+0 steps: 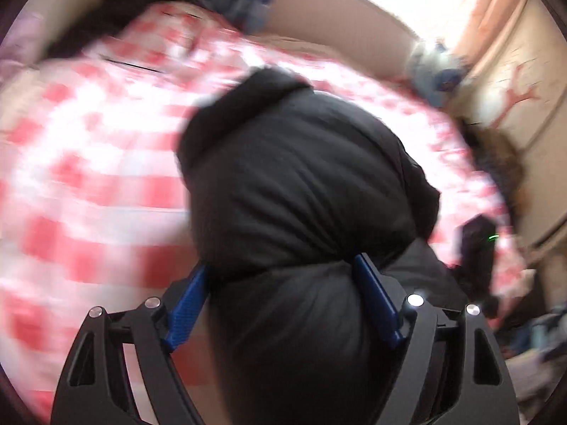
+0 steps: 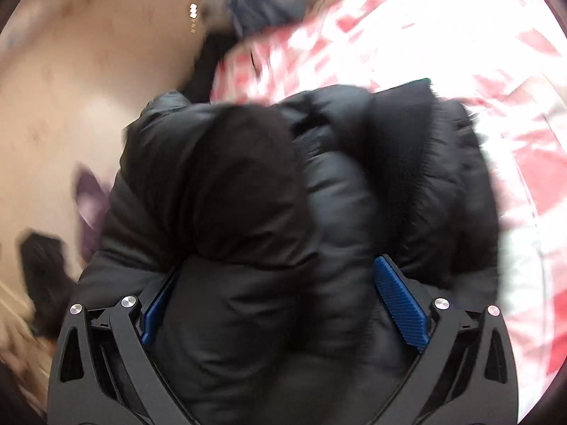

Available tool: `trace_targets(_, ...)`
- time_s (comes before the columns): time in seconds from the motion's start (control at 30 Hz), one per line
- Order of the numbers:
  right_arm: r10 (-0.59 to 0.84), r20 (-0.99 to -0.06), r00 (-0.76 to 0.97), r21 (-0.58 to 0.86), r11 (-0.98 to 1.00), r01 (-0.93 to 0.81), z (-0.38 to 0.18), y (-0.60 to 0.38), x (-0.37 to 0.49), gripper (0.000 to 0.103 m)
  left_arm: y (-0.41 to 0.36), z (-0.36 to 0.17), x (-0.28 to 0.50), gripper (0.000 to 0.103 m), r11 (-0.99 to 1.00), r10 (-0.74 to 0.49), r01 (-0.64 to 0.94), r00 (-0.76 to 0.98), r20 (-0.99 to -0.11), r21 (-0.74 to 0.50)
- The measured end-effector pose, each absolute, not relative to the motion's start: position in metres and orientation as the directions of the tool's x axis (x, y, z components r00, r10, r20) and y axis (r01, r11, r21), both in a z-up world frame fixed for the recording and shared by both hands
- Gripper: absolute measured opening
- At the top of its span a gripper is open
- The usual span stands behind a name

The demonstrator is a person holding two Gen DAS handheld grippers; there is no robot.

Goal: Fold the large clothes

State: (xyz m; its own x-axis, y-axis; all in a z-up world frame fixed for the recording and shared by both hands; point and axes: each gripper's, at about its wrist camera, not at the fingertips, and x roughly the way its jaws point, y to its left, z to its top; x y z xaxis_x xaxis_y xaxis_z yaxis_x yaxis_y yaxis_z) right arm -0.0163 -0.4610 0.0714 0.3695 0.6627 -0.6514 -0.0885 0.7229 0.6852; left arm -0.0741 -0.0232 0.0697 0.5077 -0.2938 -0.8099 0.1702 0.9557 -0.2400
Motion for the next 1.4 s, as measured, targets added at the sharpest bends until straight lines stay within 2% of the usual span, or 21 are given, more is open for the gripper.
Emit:
trace_targets(0.07, 0.658, -0.669, 0.346, 0.671, 0.735, -0.1, 0.073, -0.464, -0.021, 0.096, -0.01, 0.08, -0.08, 0.077, 0.963, -0.27, 0.146, 0.567, -0.778, -0.228)
trace_targets(0.13, 0.624, -0.704, 0.338, 0.639, 0.765, -0.083, 0.076, -0.468, -0.026, 0.096, -0.019, 0.092, -0.088, 0.077, 0.923, -0.383, 0.219, 0.601, -0.702, -0.316)
trace_targets(0.2, 0.615, -0.724, 0.313, 0.626, 0.776, -0.077, 0.08, -0.477, -0.029, 0.096, -0.053, 0.092, -0.093, 0.077, 0.888, -0.458, 0.33, 0.579, -0.674, -0.321)
trace_targets(0.3, 0.513, -0.802, 0.306, 0.515, 0.853, -0.083, 0.094, -0.487, -0.025, 0.096, -0.12, 0.048, -0.085, 0.077, 0.858, -0.442, 0.457, 0.423, -0.791, -0.234)
trace_targets(0.4, 0.426, -0.848, 0.315, 0.435, 0.899, -0.043, 0.101, -0.507, -0.03, 0.096, -0.152, 0.014, -0.095, 0.077, 0.849, -0.366, 0.517, 0.435, -0.822, -0.105)
trace_targets(0.57, 0.388, -0.78, 0.492, 0.389, 0.915, -0.105, 0.156, -0.5, -0.03, 0.096, -0.146, 0.016, -0.09, 0.077, 0.853, -0.359, 0.513, 0.439, -0.824, -0.098)
trace_targets(0.63, 0.364, -0.785, 0.502, 0.37, 0.924, -0.092, 0.156, -0.49, -0.012, 0.096, -0.145, 0.019, -0.09, 0.077, 0.853, -0.359, 0.512, 0.44, -0.823, -0.099)
trace_targets(0.73, 0.232, -0.868, 0.438, 0.241, 0.97, -0.035, 0.1, -0.479, 0.029, 0.096, -0.14, 0.016, -0.092, 0.077, 0.849, -0.387, 0.514, 0.445, -0.808, -0.124)
trace_targets(0.77, 0.259, -0.89, 0.375, 0.277, 0.961, -0.009, 0.064, -0.484, 0.038, 0.096, -0.138, 0.013, -0.088, 0.077, 0.845, -0.406, 0.515, 0.438, -0.802, -0.147)
trace_targets(0.8, 0.346, -0.884, 0.314, 0.376, 0.926, 0.04, 0.034, -0.494, 0.04, 0.097, -0.133, 0.01, -0.083, 0.077, 0.843, -0.426, 0.507, 0.424, -0.799, -0.18)
trace_targets(0.83, 0.404, -0.867, 0.292, 0.444, 0.892, 0.084, 0.016, -0.501, 0.041, 0.097, -0.129, 0.008, -0.08, 0.077, 0.841, -0.441, 0.499, 0.406, -0.801, -0.21)
trace_targets(0.87, 0.389, -0.873, 0.295, 0.429, 0.9, 0.081, 0.018, -0.5, 0.041, 0.096, -0.128, 0.007, -0.079, 0.077, 0.84, -0.446, 0.494, 0.393, -0.804, -0.225)
trace_targets(0.93, 0.326, -0.893, 0.312, 0.358, 0.932, 0.05, 0.04, -0.496, 0.035, 0.096, -0.129, 0.005, -0.08, 0.077, 0.841, -0.432, 0.5, 0.389, -0.814, -0.207)
trace_targets(1.0, 0.308, -0.875, 0.373, 0.336, 0.942, 0.011, 0.074, -0.497, 0.021, 0.096, -0.129, 0.005, -0.084, 0.077, 0.843, -0.422, 0.503, 0.397, -0.815, -0.191)
trace_targets(1.1, 0.399, -0.757, 0.517, 0.38, 0.913, -0.149, 0.145, -0.492, -0.029, 0.096, -0.127, 0.006, -0.089, 0.077, 0.847, -0.425, 0.494, 0.406, -0.809, -0.197)
trace_targets(1.13, 0.418, -0.747, 0.517, 0.357, 0.908, -0.219, 0.157, -0.483, -0.046, 0.096, -0.126, 0.007, -0.09, 0.077, 0.848, -0.426, 0.492, 0.407, -0.808, -0.2)
trace_targets(1.2, 0.381, -0.812, 0.442, 0.261, 0.915, -0.308, 0.152, -0.46, -0.067, 0.096, -0.124, 0.011, -0.09, 0.077, 0.852, -0.428, 0.48, 0.407, -0.807, -0.21)
trace_targets(1.27, 0.247, -0.899, 0.361, 0.128, 0.938, -0.321, 0.118, -0.445, -0.078, 0.096, -0.118, 0.018, -0.093, 0.077, 0.854, -0.449, 0.458, 0.413, -0.792, -0.245)
trace_targets(1.33, 0.257, -0.922, 0.289, 0.173, 0.942, -0.287, 0.08, -0.446, -0.08, 0.096, -0.113, 0.025, -0.099, 0.077, 0.847, -0.479, 0.448, 0.409, -0.776, -0.287)
trace_targets(1.4, 0.243, -0.933, 0.267, 0.172, 0.949, -0.263, 0.07, -0.446, -0.079, 0.096, -0.114, 0.025, -0.105, 0.077, 0.857, -0.452, 0.446, 0.408, -0.793, -0.259)
